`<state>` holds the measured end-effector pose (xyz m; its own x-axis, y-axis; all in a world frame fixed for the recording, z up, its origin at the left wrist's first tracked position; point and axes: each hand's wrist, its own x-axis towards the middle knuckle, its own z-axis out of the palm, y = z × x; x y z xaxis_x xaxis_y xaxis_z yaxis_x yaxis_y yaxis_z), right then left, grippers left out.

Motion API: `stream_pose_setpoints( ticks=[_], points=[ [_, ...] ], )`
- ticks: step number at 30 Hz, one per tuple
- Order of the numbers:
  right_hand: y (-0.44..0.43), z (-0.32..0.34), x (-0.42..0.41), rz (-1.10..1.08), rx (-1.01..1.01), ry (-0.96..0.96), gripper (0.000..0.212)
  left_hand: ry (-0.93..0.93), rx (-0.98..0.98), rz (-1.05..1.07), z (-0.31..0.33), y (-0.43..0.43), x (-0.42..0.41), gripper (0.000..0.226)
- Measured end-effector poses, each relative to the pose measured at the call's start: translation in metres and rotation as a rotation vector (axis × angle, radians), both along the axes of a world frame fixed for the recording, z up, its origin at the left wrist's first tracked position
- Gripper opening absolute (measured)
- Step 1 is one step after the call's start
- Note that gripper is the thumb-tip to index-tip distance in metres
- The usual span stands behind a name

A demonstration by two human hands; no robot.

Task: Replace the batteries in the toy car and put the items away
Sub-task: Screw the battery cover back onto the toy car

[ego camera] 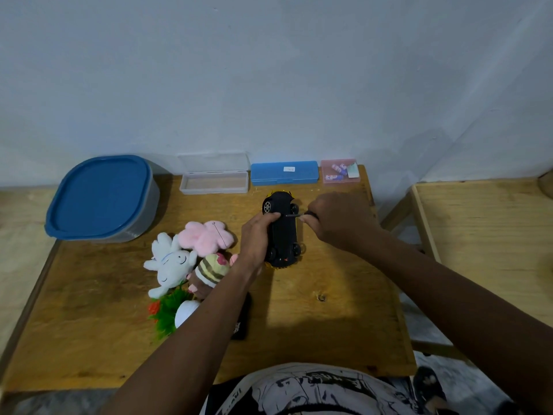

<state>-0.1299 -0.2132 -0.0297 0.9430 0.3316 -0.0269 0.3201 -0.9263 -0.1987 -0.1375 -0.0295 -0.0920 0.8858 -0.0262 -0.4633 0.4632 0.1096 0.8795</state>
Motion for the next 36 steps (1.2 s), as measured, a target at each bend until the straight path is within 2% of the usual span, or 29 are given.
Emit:
stream_pose_setpoints(
  ticks=[4,9,12,14,16,20,24,27,29,33,36],
  points=[
    [0.009,-0.004,-0.003,-0.145,0.084,0.128,0.041,-0.052,0.115,-0.108,0.006,0.007,0.003,0.014],
    [0.009,-0.016,-0.008,-0.271,0.394,0.211,0.049,-0.048,0.115,-0.083,0.005,0.012,0.006,0.028],
    [0.010,-0.007,-0.005,-0.245,0.332,0.220,0.042,-0.053,0.095,-0.080,0.007,0.009,0.004,0.026],
    [0.007,0.002,-0.001,-0.191,0.292,0.229,0.021,-0.047,0.064,-0.062,0.007,0.006,0.003,0.033],
    [0.002,0.008,0.001,-0.140,0.298,0.219,0.022,-0.045,0.045,-0.056,0.006,0.004,0.003,0.040],
    [-0.006,0.010,0.008,-0.027,0.178,0.058,0.009,-0.033,0.040,-0.056,0.007,0.003,0.003,0.039],
    [-0.004,0.009,0.003,-0.021,0.076,0.040,0.035,-0.009,0.025,-0.037,0.008,0.004,0.003,0.031],
    [0.002,0.005,0.000,-0.135,0.132,0.071,0.045,-0.004,0.053,-0.095,0.008,0.004,0.001,0.022],
    [0.002,0.002,0.001,-0.178,0.194,0.094,0.043,0.002,0.054,-0.078,0.007,0.004,-0.001,0.020],
    [0.000,-0.001,-0.001,-0.072,0.281,0.170,0.017,0.003,0.044,-0.042,0.007,0.005,-0.001,0.024],
    [-0.002,-0.002,0.001,-0.006,0.266,0.082,0.011,0.010,0.034,-0.019,0.008,0.005,0.001,0.031]
  ],
)
